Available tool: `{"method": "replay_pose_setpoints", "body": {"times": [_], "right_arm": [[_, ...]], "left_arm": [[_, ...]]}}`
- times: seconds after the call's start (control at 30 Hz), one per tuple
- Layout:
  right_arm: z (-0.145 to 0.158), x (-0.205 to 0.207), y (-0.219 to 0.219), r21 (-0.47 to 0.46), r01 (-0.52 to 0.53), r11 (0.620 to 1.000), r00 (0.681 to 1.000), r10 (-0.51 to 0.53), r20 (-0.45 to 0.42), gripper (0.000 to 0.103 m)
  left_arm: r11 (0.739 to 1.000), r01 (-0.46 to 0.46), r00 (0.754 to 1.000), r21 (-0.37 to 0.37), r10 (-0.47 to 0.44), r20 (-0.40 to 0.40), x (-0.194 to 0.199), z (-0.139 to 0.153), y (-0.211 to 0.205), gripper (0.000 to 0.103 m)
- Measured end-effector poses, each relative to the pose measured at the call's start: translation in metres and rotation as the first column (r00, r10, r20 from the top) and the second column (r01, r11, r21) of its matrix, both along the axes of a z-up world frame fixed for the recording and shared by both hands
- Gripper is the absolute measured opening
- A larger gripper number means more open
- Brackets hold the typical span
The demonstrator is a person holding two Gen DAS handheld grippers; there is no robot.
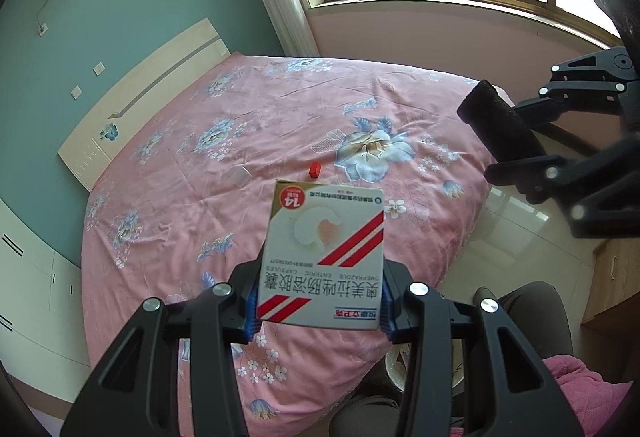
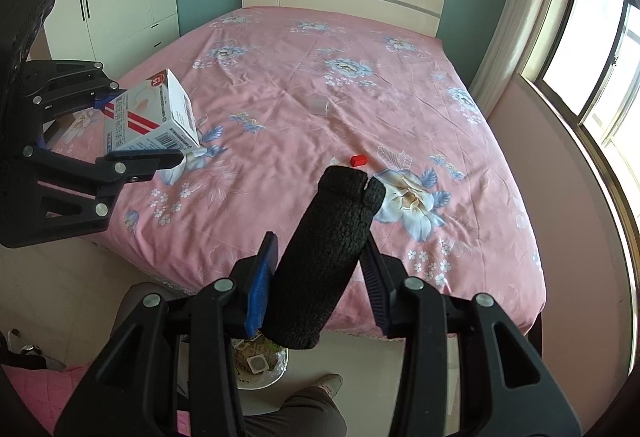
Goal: Collect trash
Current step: 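Carry the medicine box and foam tube with both tools over the bucket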
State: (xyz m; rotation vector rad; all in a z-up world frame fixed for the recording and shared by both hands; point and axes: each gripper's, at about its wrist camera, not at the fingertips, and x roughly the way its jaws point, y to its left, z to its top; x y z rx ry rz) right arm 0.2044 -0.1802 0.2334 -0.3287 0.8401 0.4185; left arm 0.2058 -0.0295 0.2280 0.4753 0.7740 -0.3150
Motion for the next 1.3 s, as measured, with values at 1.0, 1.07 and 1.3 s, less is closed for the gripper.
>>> {"method": "replay_pose_setpoints", "body": {"times": [1.0, 1.07, 1.3], "right_arm": [[-0.142, -0.046, 0.029, -0.081, -0.059, 0.995, 0.975, 0.040, -0.219, 0.043], [-0.154, -0.046, 0.031, -0.084, -0.062, 0.995, 0.971, 0.041, -0.236, 0.043], [-0.188, -0.050, 0.040, -0.091, -0.072, 0.993, 0.959, 0.044, -0.280, 0.043]], "left_arm": [[0.999, 0.046, 0.964, 0.024, -0.038, -0.261, -0.044, -0.165, 0.019, 0.047], [0.999, 0.049, 0.960, 0.024, -0.040, -0.278, -0.044, -0.175, 0.018, 0.047], [0.998, 0.057, 0.947, 0.031, -0.044, -0.320, -0.046, -0.204, 0.017, 0.047]]}}
